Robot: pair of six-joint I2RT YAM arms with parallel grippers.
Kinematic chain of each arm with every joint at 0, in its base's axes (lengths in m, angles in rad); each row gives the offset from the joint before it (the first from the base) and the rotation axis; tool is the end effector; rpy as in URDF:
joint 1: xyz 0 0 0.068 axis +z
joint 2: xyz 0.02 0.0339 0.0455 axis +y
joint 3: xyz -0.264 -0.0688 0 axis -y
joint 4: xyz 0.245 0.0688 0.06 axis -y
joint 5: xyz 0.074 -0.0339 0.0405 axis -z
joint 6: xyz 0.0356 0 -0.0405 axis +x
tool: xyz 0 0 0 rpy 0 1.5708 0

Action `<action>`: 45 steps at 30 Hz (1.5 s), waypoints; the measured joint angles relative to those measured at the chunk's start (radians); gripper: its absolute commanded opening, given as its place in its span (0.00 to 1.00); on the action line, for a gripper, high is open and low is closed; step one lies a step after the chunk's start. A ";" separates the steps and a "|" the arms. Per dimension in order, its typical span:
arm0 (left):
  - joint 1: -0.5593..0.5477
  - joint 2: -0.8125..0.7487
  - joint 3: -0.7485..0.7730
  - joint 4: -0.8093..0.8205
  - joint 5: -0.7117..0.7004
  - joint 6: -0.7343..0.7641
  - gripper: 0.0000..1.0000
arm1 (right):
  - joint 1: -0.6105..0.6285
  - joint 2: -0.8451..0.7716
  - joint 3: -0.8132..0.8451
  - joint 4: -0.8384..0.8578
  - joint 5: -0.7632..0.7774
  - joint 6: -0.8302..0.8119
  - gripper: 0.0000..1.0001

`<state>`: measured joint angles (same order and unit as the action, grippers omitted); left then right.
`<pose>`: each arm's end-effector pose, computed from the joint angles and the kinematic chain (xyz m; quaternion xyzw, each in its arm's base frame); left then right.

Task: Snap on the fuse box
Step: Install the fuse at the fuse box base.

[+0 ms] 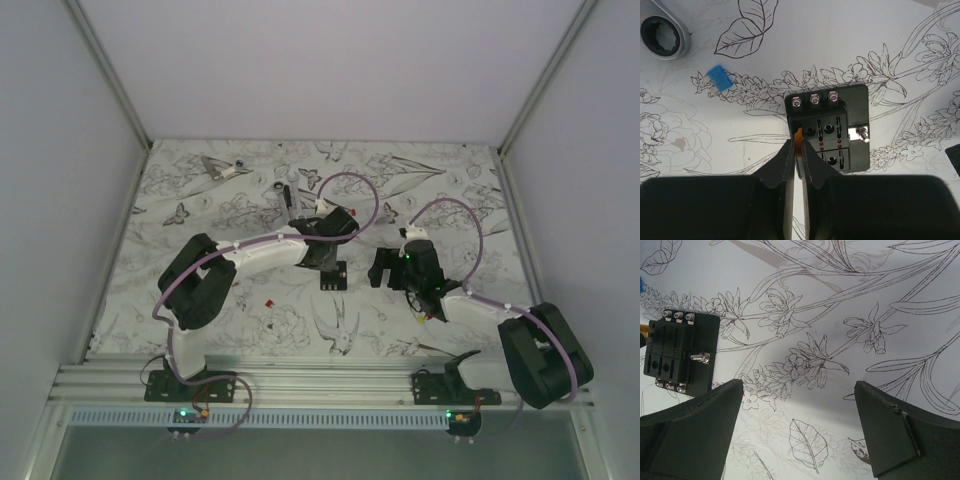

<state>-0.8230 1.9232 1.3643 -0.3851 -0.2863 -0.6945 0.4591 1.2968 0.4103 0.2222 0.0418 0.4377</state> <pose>0.2890 -0.2968 0.1946 0.0166 0.9424 -0.1115 0.3148 0.2124 0.1033 0.1482 -0.0005 0.8989 0.1729 0.4027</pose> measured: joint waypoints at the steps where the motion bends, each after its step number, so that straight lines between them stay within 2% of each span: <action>1: 0.000 0.000 0.002 -0.003 0.000 0.000 0.07 | 0.000 0.000 0.000 0.000 0.000 0.000 1.00; 8: 0.000 0.000 0.016 -0.008 0.000 0.000 0.07 | 0.000 0.002 0.000 0.000 -0.003 0.000 1.00; 14: 0.000 0.000 0.030 -0.012 0.000 -0.001 0.00 | 0.000 0.003 0.000 0.004 -0.006 0.000 1.00; 27: -0.022 0.008 0.078 -0.076 -0.060 0.000 0.00 | 0.000 0.003 0.000 0.006 -0.007 0.000 1.00; 45: -0.027 0.067 0.099 -0.096 -0.072 -0.002 0.00 | 0.000 0.003 0.000 0.006 -0.007 0.000 1.00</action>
<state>-0.8501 1.9900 1.4635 -0.4812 -0.3580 -0.6960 0.4591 1.2999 0.4103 0.2287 0.0349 0.4381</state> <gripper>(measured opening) 0.085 0.998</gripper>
